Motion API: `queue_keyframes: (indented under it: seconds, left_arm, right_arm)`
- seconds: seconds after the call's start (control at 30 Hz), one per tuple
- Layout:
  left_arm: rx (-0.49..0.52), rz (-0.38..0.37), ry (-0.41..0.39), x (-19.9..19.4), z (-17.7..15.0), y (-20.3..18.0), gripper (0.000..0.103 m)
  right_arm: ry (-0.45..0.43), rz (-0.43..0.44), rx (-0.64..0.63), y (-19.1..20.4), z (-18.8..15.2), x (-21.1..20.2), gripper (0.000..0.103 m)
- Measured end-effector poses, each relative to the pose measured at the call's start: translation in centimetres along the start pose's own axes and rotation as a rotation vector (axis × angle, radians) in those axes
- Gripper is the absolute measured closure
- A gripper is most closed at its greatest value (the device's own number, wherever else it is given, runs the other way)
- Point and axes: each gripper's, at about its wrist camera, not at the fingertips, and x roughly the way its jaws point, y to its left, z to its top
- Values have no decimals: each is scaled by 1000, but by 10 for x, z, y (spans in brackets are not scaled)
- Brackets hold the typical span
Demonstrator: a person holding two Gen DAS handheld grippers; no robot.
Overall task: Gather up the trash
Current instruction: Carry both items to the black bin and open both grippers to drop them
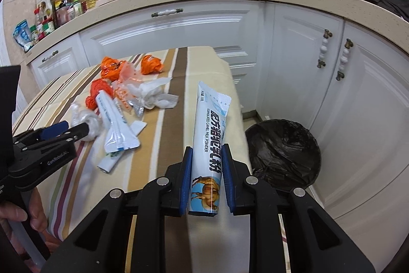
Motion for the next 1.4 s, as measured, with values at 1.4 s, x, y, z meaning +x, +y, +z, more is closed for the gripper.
queue_keyframes:
  seconds: [1.4]
  left_arm:
    - [254,-252,-114,-6,77,-193,79]
  right_arm:
    - [-60,-245,117,-156,33,31,80]
